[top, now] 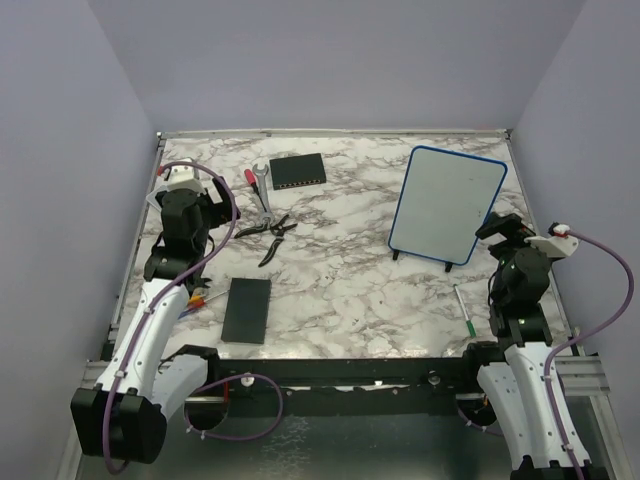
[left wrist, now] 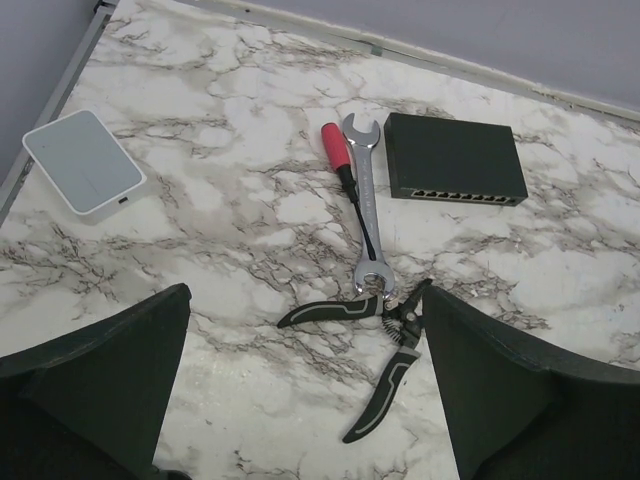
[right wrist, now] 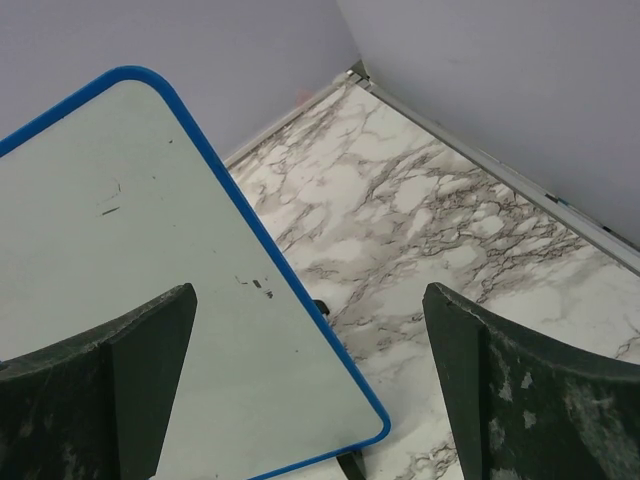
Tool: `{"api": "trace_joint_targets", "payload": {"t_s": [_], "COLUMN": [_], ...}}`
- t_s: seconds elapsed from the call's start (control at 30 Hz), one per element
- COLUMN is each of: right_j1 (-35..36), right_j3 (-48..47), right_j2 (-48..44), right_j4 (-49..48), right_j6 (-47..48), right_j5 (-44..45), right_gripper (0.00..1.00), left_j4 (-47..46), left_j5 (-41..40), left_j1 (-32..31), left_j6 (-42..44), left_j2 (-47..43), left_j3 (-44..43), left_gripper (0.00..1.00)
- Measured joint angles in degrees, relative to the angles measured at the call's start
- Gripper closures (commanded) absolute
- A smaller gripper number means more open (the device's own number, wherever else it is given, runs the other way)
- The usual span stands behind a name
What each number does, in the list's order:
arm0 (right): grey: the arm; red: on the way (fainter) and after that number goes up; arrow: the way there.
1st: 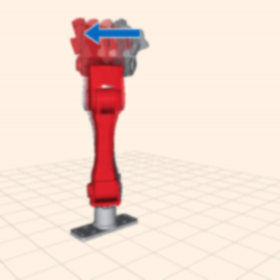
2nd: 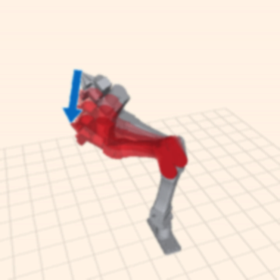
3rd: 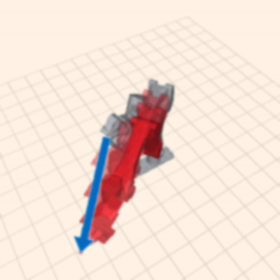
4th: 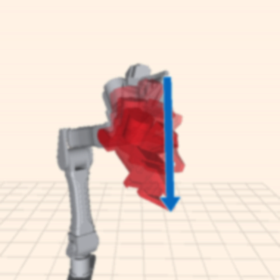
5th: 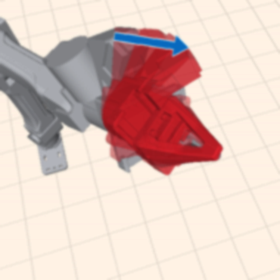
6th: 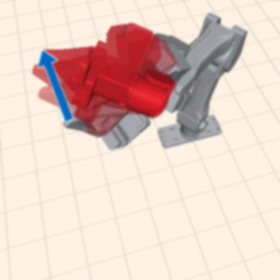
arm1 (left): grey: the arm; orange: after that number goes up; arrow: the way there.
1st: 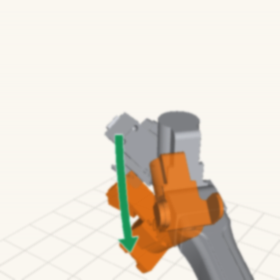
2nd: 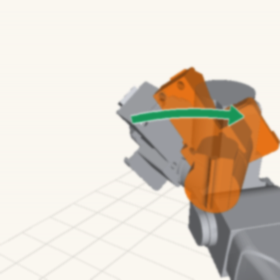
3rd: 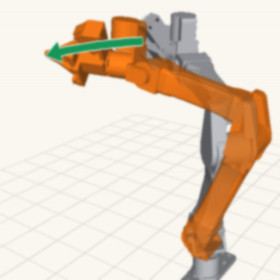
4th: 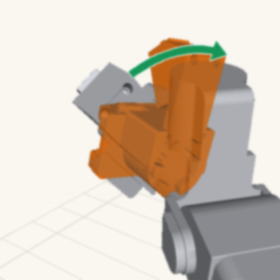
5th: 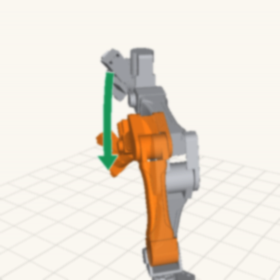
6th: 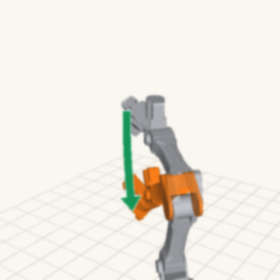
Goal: Write a sentence on the whiteboard
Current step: Move the whiteboard to the center of the board.
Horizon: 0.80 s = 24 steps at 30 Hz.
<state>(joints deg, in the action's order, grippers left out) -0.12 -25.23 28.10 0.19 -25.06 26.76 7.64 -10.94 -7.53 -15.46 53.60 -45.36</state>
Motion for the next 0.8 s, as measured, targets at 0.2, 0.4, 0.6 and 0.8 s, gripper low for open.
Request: {"api": "trace_joint_targets", "payload": {"t_s": [0.2,0.4,0.6,0.8], "right_j1": [0.0,0.0,0.0,0.0], "right_j3": [0.0,0.0,0.0,0.0], "right_j2": [-0.24,-0.26,-0.59,-1.27], "right_j4": [0.0,-0.02,0.0,0.42], "right_j6": [0.0,0.02,0.0,-0.02], "right_j5": [0.02,0.0,-0.02,0.0], "right_gripper": [0.0,0.0,0.0,0.0], "left_j4": [0.81,0.96,-3.58,-13.75], "left_j5": [0.26,1.31,-2.75,-6.91], "left_j1": [0.0,-7.08,-27.89,-43.34], "left_j6": [-2.91,-5.25,-9.27,-13.55], "left_j2": [1.18,3.98,11.15,24.87], "left_j3": [0.0,0.02,0.57,1.55], "left_gripper": [0.01,0.01,0.02,0.05]}}
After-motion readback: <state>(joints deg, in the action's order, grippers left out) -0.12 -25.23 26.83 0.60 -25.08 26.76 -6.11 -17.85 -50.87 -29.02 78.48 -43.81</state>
